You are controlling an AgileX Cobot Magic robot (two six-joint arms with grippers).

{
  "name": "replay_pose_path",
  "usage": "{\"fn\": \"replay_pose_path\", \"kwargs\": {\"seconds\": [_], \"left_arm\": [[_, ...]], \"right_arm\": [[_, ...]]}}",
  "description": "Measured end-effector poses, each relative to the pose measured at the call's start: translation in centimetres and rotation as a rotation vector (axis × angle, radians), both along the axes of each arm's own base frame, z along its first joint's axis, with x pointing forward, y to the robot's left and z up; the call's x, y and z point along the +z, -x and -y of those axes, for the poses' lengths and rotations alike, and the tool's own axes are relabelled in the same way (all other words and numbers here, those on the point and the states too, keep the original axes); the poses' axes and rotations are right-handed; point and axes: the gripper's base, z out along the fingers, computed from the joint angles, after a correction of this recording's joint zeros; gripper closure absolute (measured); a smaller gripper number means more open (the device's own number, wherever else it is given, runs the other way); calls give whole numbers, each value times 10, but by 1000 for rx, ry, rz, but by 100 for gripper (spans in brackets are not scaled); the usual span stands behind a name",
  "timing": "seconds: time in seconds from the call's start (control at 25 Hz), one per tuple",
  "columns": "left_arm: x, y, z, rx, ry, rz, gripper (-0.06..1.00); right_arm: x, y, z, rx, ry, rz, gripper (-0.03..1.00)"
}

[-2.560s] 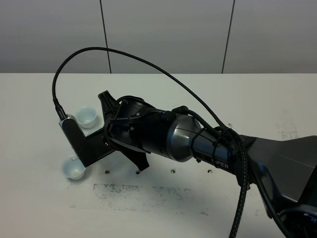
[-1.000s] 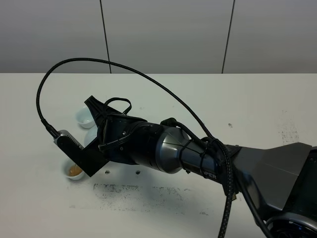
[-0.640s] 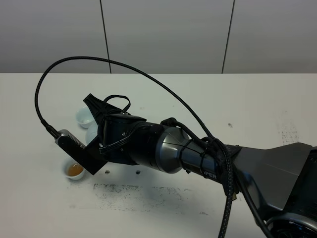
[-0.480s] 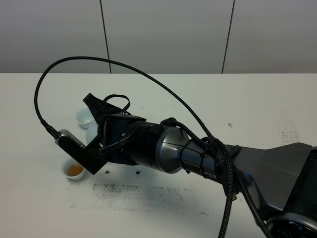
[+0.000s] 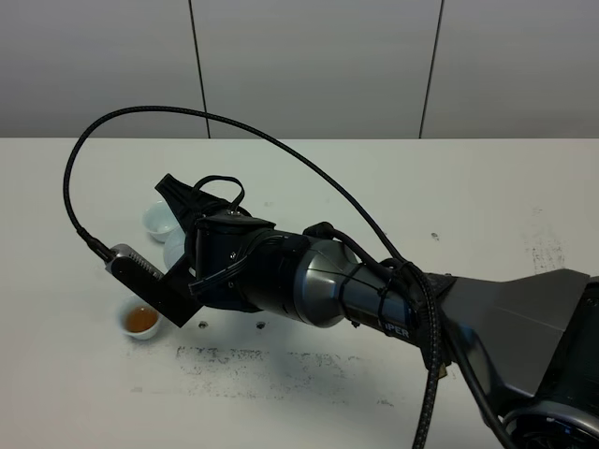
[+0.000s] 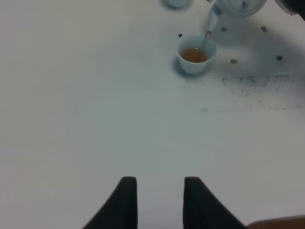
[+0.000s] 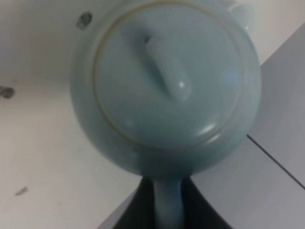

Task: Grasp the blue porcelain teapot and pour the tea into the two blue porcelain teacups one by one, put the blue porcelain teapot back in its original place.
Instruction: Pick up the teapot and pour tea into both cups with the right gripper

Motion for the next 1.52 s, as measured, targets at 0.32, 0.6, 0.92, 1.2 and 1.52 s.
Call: {"fn": "replay_pose_path", "kwargs": {"seconds": [0.32,0.6,0.92,1.2,1.52], "left_arm": [[0,0,0,0,0,0,64],[0,0,0,0,0,0,64],[0,0,0,0,0,0,64],[0,0,0,0,0,0,64],[0,0,0,0,0,0,64]], "right_arm": [[0,0,-1,5,-4,1,90],[0,0,-1,6,-5,1,90],[0,1,-2,9,-7,1,90],[0,1,-2,4,-15,-4,90],[5,3,1,-53,-97,-81,90]]}}
